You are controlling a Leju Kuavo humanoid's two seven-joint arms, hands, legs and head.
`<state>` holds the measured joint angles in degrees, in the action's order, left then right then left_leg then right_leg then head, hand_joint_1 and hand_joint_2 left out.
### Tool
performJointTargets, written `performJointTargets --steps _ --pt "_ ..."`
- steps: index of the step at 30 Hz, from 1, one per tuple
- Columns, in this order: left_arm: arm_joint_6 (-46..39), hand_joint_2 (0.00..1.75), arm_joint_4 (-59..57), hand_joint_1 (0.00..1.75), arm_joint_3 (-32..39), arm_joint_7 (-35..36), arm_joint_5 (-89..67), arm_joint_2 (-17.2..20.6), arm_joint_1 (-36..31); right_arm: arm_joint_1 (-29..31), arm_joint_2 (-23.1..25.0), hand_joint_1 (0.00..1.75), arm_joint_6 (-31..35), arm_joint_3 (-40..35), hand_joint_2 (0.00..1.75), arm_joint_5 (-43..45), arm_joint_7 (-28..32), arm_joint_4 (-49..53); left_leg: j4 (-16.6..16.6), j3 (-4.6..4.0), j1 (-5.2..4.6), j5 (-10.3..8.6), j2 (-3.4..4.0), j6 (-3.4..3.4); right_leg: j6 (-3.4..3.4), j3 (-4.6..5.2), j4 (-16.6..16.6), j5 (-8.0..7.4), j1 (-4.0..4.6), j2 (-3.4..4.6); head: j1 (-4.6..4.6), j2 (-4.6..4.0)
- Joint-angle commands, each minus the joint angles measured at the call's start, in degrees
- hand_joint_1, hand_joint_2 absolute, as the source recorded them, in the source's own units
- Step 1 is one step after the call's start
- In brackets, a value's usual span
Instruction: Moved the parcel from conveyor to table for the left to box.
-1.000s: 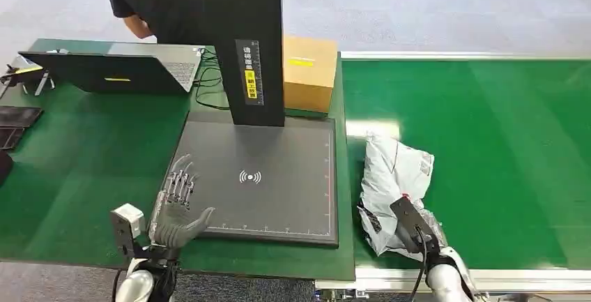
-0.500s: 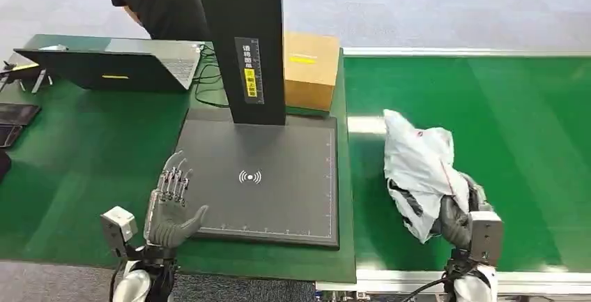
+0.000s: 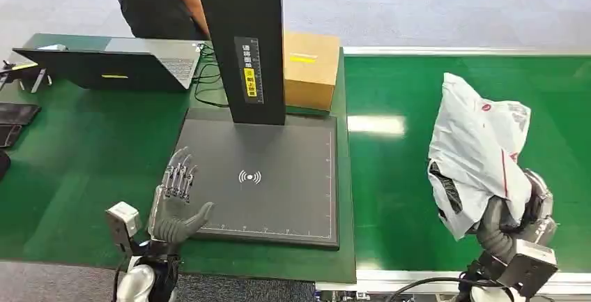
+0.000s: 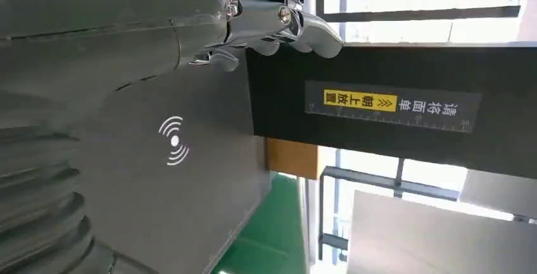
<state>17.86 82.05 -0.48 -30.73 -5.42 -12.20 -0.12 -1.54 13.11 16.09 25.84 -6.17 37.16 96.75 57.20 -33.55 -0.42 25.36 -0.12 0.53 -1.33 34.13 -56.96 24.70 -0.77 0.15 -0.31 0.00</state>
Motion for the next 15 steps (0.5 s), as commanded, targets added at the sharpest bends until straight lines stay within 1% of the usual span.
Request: performJointTargets --steps 1,2,3,4,5,6,8,9,10,11,12,15 --pt "0.1 1.75 -2.7 0.0 -0.1 -0.4 0.1 1.6 -2.3 4.9 -5.9 1.75 -6.4 -14.9 1.75 -15.4 2.8 -0.7 0.0 0.06 0.0 0.0 0.24 -0.1 0.08 0.02 0.0 -0.06 0.0 0.22 0.0 0.0" --pt "0.0 1.75 -2.5 0.0 0.2 -0.7 0.2 1.6 -2.4 5.8 -6.8 1.75 -7.4 -16.8 1.75 -18.1 1.7 -1.8 0.0 0.02 0.0 0.0 0.27 -0.07 0.05 0.06 0.0 -0.08 0.0 0.27 0.02 0.0" --pt "-0.7 1.75 -2.0 0.0 1.0 -1.5 0.9 1.5 -2.4 7.2 -8.6 1.75 -10.1 -20.4 1.75 -23.1 -0.9 -3.3 0.0 0.06 0.0 0.01 0.5 -0.12 0.08 0.09 -0.1 -0.13 -0.01 0.47 0.02 0.0" --pt "-1.8 1.75 -1.5 0.0 1.9 -2.1 1.5 1.1 -2.2 7.8 -8.3 1.75 -10.0 -21.0 1.75 -23.6 -1.2 -3.9 0.0 0.0 0.0 0.0 0.47 -0.09 0.06 0.13 0.0 -0.13 0.0 0.44 0.0 0.0" --pt "-5.0 1.75 -0.7 0.0 2.5 -3.4 -0.1 0.9 -2.1 8.5 -10.2 1.75 -11.5 -24.3 1.75 -27.8 -2.3 -5.0 0.0 0.03 0.02 -0.02 0.48 -0.13 0.1 0.12 0.0 -0.15 0.01 0.44 0.02 0.0" --pt "-4.9 1.75 -0.5 0.0 2.5 -3.4 -0.1 1.1 -2.2 8.7 -10.0 1.75 -11.5 -24.6 1.75 -28.1 -2.5 -5.3 0.0 0.03 0.03 -0.01 0.38 -0.11 0.08 0.08 0.0 -0.11 0.03 0.34 0.02 0.0" --pt "-5.2 1.75 -0.2 0.0 3.1 -4.0 1.0 1.1 -2.4 10.0 -13.3 1.75 -13.8 -30.1 1.75 -33.6 -2.7 -7.6 0.0 0.08 0.04 -0.01 0.28 -0.09 0.07 0.01 0.0 -0.08 0.04 0.24 0.0 0.0" --pt "-5.3 1.75 -0.4 0.0 3.1 -4.1 1.1 1.3 -2.7 11.5 -13.6 1.75 -14.0 -32.3 1.75 -34.3 -3.1 -9.6 0.0 0.06 0.07 -0.03 0.25 -0.12 0.09 0.02 0.0 -0.09 0.07 0.22 0.02 0.0" --pt "-5.5 1.75 -0.5 0.0 3.0 -4.6 1.3 1.4 -2.7 13.0 -15.1 1.75 -14.5 -35.6 1.75 -36.1 -3.2 -11.4 -0.1 0.11 0.07 -0.05 0.28 -0.13 0.11 -0.02 0.0 -0.1 0.07 0.23 -0.02 0.0" --pt "-5.5 1.75 -0.6 0.0 3.0 -4.6 1.3 1.4 -2.7 13.4 -15.0 1.75 -14.1 -36.1 1.75 -36.3 -3.5 -12.1 0.0 0.06 0.04 -0.09 0.21 -0.09 0.08 0.0 0.0 -0.08 0.04 0.18 0.02 0.0" --pt "-5.7 1.75 -0.3 0.0 3.5 -5.0 1.9 0.9 -2.3 14.8 -15.7 1.75 -15.3 -38.8 1.75 -36.9 -3.0 -14.0 0.0 0.09 0.05 -0.08 0.34 -0.12 0.1 0.01 -0.1 -0.12 0.05 0.3 0.0 0.0" --pt "-5.7 1.75 0.1 0.0 3.8 -5.2 2.8 0.5 -2.1 18.1 -17.7 1.75 -15.7 -44.2 1.75 -37.8 -3.2 -18.1 0.0 0.04 0.05 -0.07 0.2 -0.07 0.06 -0.01 -0.1 -0.09 0.05 0.18 0.0 0.0"
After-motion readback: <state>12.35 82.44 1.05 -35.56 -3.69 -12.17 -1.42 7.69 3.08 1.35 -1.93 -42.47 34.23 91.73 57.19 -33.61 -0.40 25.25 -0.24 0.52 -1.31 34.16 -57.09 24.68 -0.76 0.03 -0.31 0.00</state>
